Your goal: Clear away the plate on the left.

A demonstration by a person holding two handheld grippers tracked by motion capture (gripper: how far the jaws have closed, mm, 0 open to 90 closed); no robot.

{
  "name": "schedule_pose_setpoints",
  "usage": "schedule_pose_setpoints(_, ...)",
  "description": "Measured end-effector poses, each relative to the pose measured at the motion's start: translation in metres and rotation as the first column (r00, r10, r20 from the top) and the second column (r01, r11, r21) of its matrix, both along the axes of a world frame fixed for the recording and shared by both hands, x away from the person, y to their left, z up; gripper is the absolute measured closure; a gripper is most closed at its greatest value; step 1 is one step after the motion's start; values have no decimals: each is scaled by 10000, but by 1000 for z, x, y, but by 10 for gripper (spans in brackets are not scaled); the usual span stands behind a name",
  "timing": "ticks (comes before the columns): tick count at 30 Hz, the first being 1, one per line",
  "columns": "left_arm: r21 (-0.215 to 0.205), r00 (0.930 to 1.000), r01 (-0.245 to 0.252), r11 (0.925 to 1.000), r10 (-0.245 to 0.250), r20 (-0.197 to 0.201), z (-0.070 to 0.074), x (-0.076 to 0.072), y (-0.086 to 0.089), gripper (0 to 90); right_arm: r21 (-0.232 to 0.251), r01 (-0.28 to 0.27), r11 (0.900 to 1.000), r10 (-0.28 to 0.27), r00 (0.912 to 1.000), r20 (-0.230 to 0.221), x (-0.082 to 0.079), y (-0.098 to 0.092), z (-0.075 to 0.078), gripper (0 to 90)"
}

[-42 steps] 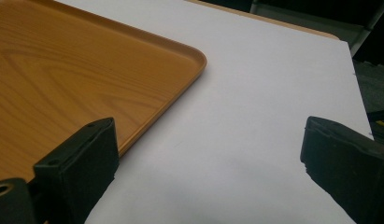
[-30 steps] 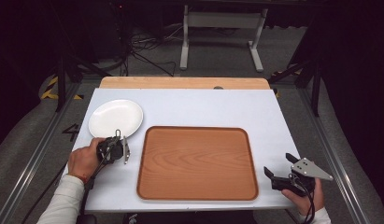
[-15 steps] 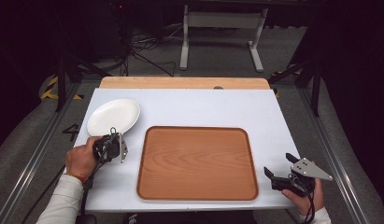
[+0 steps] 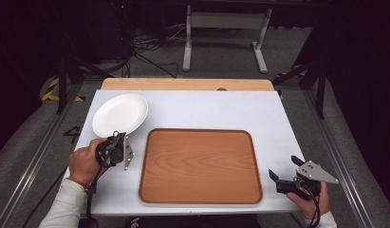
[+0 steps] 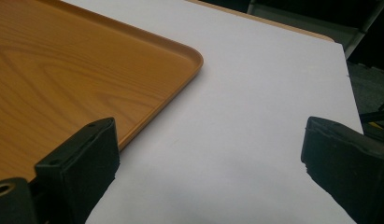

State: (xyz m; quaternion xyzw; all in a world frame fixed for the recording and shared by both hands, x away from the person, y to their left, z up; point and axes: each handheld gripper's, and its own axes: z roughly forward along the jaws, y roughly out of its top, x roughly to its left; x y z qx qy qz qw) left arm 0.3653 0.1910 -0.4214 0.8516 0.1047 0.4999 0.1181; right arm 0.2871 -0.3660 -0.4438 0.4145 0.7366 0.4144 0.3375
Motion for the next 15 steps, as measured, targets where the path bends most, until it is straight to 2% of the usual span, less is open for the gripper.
schedule_pose_setpoints(6, -38, 9974, 664, 9978, -663, 270, 11, -13, -18, 875, 31, 31, 10000, -31, 10000, 5, 0, 0, 0, 49)
schedule_pose_setpoints(7, -51, 9953, 921, 9957, -919, 311, 13, -15, -22, 875, 29, 24, 10000, -24, 10000, 0, 0, 0, 0, 49)
schedule_pose_setpoints(11, 56, 9895, 1397, 9902, -1398, 364, 17, -25, -38, 875, 14, 24, 10000, -24, 10000, -7, 0, 0, 0, 49)
schedule_pose_setpoints(15, 170, 9779, 2041, 9788, -2046, 432, 21, -35, -54, 875, 12, 14, 10000, -14, 10000, 12, 0, -1, 0, 48)
